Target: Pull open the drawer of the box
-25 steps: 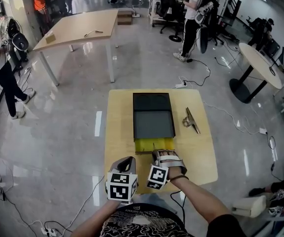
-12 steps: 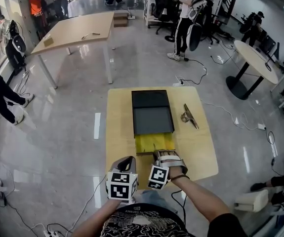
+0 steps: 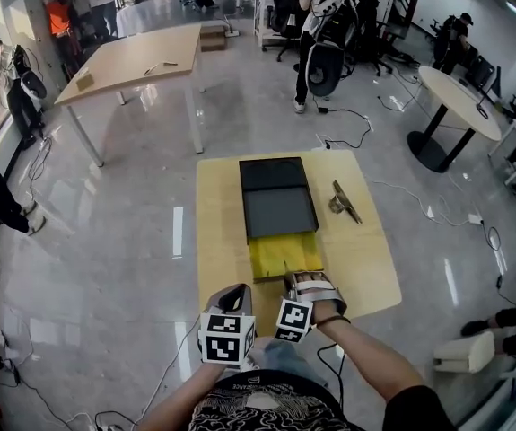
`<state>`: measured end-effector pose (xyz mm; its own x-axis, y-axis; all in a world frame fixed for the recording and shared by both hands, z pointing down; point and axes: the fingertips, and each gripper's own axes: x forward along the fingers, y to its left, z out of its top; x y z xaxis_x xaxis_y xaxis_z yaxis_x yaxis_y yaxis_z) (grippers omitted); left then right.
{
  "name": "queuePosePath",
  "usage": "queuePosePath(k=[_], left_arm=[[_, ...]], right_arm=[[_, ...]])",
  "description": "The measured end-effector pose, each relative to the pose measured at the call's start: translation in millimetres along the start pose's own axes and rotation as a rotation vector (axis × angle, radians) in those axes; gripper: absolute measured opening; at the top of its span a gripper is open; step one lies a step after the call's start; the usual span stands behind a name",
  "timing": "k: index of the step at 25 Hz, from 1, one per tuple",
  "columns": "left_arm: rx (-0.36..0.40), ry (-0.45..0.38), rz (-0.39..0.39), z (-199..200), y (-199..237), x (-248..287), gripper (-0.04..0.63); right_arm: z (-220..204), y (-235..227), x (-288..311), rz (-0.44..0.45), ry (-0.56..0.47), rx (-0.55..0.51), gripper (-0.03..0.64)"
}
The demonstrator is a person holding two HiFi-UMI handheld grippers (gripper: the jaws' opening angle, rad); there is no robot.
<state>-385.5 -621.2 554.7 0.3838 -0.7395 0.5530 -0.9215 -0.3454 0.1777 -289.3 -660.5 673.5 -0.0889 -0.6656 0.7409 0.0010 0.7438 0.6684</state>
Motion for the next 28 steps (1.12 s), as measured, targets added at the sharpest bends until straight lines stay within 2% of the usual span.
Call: queuePosePath(k=[5,8,11,15,17,20,24,28], left_arm=[[0.007,0.006,-0.014,-22.9,-36.7,-14.5,0.012],[0.01,0.011,-0.024,-51.4,-34.8,-27.6,0.012],[0.014,0.018,-0.035,-61.1,-31.2,-41.4,0.012],[0.012,0.03,-0.061,-73.0,-19.5,-18.5,0.012],[0.013,0.034,-0.066,-82.1,-29.8,-25.3,0.012],[0.015,0.039,-0.069,-75.4,-54.2,-49.6,0.012],[0.017,0.037,-0.069,-60.8,-75.4,-37.1,0.012],[0.022,0.026,-0.064,-65.6,-98.4,-50.0,0.012]], right_arm=[[-27.0,27.7,-24.3,-0.007,0.011,0.018,0.035],[-20.1,57.0,-31.5,-0.005,0.026,0.03,0.035],[-8.0,68.1,-42.5,-0.003,0.032,0.034,0.035],[-2.9,76.1,-18.0,0.003,0.039,0.038,0.035],[-6.6,89.0,-29.0,0.004,0.039,0.04,0.035],[-15.3,93.7,-65.1,0.011,0.038,0.045,0.035],[-37.6,88.3,-70.4,0.021,0.038,0.035,0.034],[-47.3,109.4,-94.3,0.027,0.03,0.025,0.034]])
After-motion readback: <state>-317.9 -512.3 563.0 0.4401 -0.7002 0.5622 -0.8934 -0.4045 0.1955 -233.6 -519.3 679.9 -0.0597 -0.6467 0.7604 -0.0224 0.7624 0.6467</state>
